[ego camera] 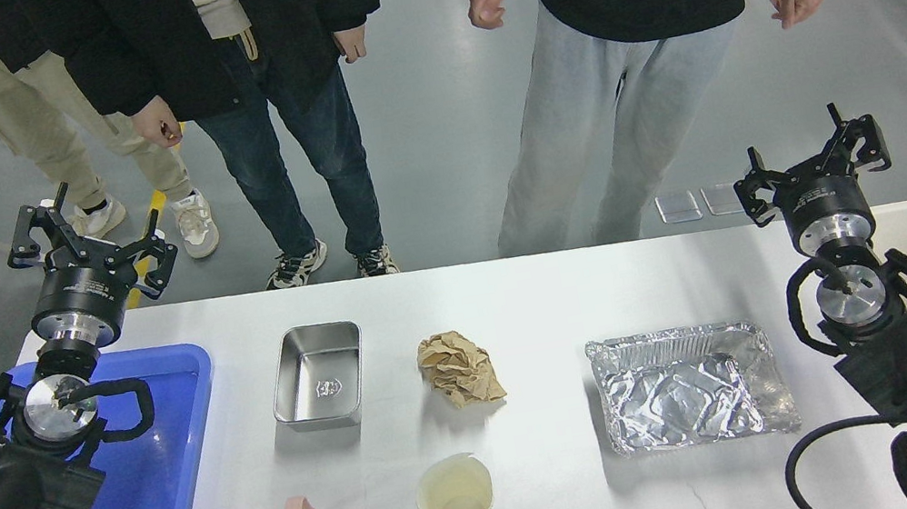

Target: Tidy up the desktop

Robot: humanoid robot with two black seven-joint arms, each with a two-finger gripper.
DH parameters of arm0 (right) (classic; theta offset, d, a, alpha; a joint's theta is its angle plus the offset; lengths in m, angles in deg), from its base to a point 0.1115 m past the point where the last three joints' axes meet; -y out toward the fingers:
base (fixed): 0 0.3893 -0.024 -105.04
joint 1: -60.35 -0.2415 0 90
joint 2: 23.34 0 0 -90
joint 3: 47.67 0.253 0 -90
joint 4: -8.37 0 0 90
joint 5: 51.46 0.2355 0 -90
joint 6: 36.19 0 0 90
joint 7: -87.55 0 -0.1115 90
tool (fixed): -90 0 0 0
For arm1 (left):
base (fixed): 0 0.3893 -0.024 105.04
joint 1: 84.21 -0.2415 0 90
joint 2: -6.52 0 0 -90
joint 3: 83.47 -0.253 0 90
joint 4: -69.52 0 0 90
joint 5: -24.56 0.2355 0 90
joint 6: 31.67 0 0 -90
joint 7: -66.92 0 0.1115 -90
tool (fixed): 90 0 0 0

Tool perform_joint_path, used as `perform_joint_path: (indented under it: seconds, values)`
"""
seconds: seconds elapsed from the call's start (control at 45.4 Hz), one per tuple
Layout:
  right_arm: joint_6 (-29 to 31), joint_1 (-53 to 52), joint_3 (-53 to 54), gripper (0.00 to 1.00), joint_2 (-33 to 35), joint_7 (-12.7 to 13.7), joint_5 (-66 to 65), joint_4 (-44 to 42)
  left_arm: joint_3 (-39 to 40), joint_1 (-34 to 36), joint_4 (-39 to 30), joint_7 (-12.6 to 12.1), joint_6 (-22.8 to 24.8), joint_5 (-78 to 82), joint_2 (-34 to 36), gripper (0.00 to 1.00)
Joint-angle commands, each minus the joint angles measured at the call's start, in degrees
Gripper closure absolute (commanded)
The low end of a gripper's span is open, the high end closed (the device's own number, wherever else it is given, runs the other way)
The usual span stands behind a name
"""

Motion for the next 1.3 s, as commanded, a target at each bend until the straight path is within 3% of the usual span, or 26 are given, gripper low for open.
perform_joint_path:
  seconds: [0.0,0.132,0.529,0.617,0.749,0.793,0.97,1.278]
  values:
    - [0.0,0.0,0.0,0.00,0.0,0.0,0.0,0.0,0.2,0.0,0.0,0.0,0.0,0.0,0.0,0.04]
    - [0.0,0.0,0.0,0.00,0.1,0.0,0.0,0.0,0.3,0.1,-0.2,0.9,-0.7,0.0,-0.2,0.04]
    - [0.1,0.0,-0.1,0.00,0.3,0.0,0.0,0.3,-0.2,0.5,-0.2,0.2,-1.4,0.0,-1.4,0.04]
    - [0.1,0.0,-0.1,0.00,0.4,0.0,0.0,0.3,-0.3,0.4,-0.5,-0.1,0.7,0.1,-1.2,0.04]
    - [0.2,0.0,-0.1,0.00,0.3,0.0,0.0,0.3,-0.6,0.0,-0.9,-1.3,10.1,0.1,-0.6,0.04]
    - [0.3,0.0,-0.2,0.00,0.4,0.0,-0.1,0.3,-1.3,-0.1,-1.7,-1.7,10.9,0.4,-0.5,0.04]
    - [0.5,0.1,-0.3,0.00,0.4,0.0,-0.1,0.3,-12.1,-2.7,-10.8,-2.3,10.3,8.1,2.6,0.04]
    - [0.7,0.6,-0.3,0.00,0.3,0.0,-0.1,0.3,-16.6,-13.4,-30.1,-2.7,4.3,17.2,12.4,0.04]
